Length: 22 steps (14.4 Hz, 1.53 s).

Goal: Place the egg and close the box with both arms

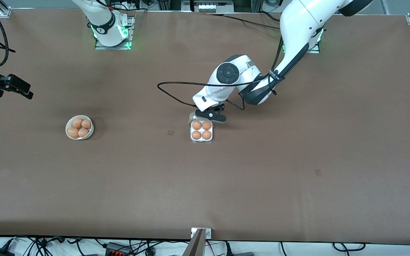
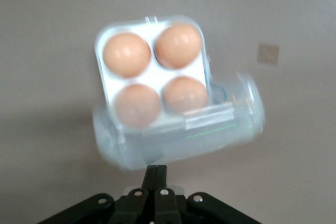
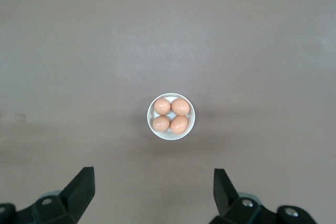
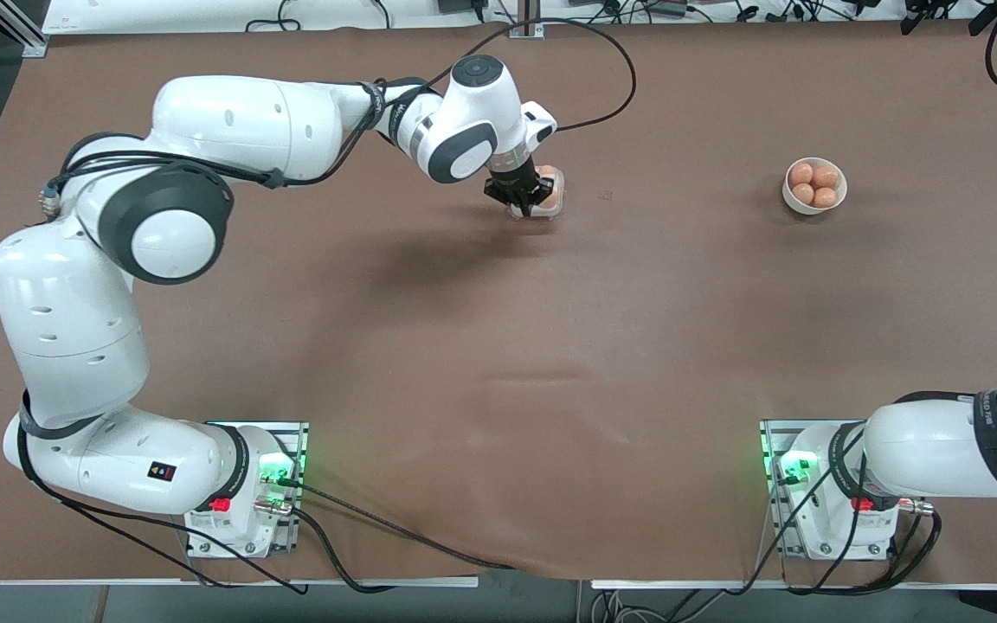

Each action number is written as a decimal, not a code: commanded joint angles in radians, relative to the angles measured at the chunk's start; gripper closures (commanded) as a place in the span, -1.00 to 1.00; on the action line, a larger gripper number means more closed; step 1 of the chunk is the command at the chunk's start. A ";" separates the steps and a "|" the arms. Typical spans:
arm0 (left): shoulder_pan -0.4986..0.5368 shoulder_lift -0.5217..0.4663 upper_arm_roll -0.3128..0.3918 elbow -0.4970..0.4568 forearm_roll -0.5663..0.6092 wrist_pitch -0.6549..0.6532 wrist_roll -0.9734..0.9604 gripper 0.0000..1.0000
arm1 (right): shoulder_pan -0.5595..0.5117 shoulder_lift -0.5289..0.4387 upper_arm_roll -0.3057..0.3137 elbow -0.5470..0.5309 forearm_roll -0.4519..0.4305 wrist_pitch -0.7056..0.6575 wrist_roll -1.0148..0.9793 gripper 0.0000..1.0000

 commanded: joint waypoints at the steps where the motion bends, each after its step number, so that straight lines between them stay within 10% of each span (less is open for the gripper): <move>1: -0.041 0.011 0.062 0.082 0.038 0.017 -0.022 0.98 | -0.010 0.033 0.009 0.058 0.001 -0.011 -0.017 -1.00; 6: 0.018 -0.004 0.062 0.125 0.038 0.005 -0.023 0.98 | -0.007 0.039 0.009 0.061 0.001 -0.018 -0.017 -1.00; 11: 0.126 -0.163 0.056 0.163 0.039 -0.345 0.053 0.92 | -0.011 0.041 0.011 0.061 -0.002 -0.018 -0.019 -1.00; 13: 0.193 -0.214 0.055 0.176 0.038 -0.443 0.122 0.53 | -0.016 0.041 0.009 0.061 0.000 -0.018 -0.022 -1.00; 17: 0.333 -0.237 0.049 0.299 0.022 -0.667 0.448 -0.96 | -0.007 0.038 0.012 0.061 -0.002 -0.027 -0.011 -1.00; 22: 0.416 -0.240 0.046 0.517 0.019 -0.907 0.632 -1.00 | -0.007 0.030 0.015 0.058 -0.005 -0.067 -0.002 -1.00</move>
